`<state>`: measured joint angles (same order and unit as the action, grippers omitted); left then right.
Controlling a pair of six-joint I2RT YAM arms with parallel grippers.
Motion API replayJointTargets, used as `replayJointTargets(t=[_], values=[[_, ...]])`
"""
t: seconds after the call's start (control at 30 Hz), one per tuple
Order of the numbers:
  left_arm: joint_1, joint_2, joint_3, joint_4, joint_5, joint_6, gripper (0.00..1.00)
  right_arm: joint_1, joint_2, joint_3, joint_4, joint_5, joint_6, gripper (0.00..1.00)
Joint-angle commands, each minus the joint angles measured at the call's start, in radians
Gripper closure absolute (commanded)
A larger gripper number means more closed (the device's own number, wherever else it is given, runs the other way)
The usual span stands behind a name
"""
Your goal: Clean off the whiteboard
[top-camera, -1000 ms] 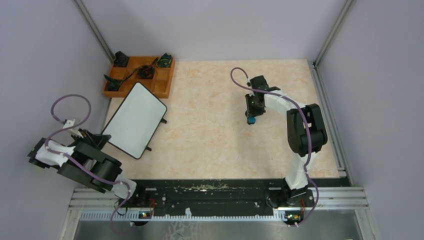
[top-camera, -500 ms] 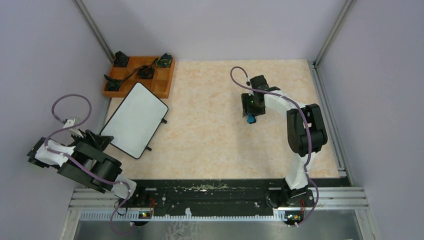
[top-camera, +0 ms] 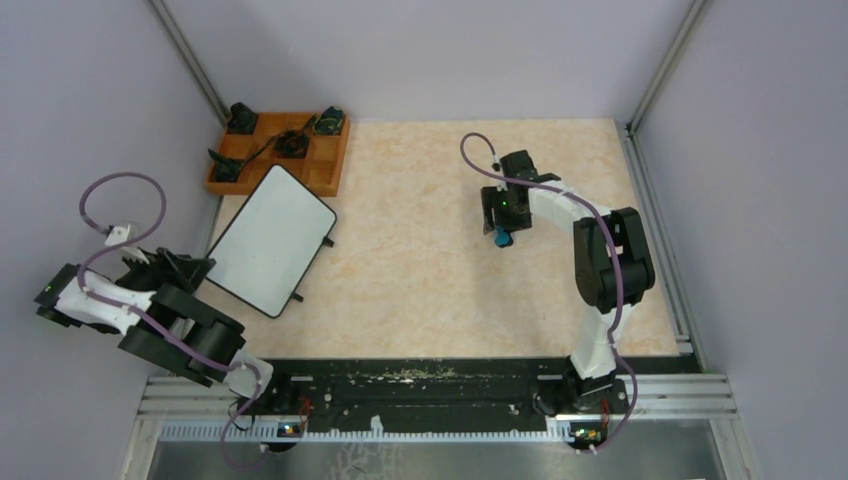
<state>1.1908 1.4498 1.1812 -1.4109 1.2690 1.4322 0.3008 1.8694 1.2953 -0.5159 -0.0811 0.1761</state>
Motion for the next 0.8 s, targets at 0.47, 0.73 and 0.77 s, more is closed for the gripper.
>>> replayJointTargets(t=[0.47,0.73,0.77], values=[[-0.004,-0.172,0.118,0.163,0.266,-0.311,0.15,0.007,-0.207,-0.103,0.154,0.065,0.023,0.06],[-0.289,-0.457,-0.201,1.229,-0.103,-1.304,0.2,0.007,-0.278,-0.131,0.172,0.127,0.058,0.05],[-0.368,-0.474,-0.217,1.261,-0.192,-1.328,0.2,0.007,-0.281,-0.136,0.171,0.13,0.061,0.05]])
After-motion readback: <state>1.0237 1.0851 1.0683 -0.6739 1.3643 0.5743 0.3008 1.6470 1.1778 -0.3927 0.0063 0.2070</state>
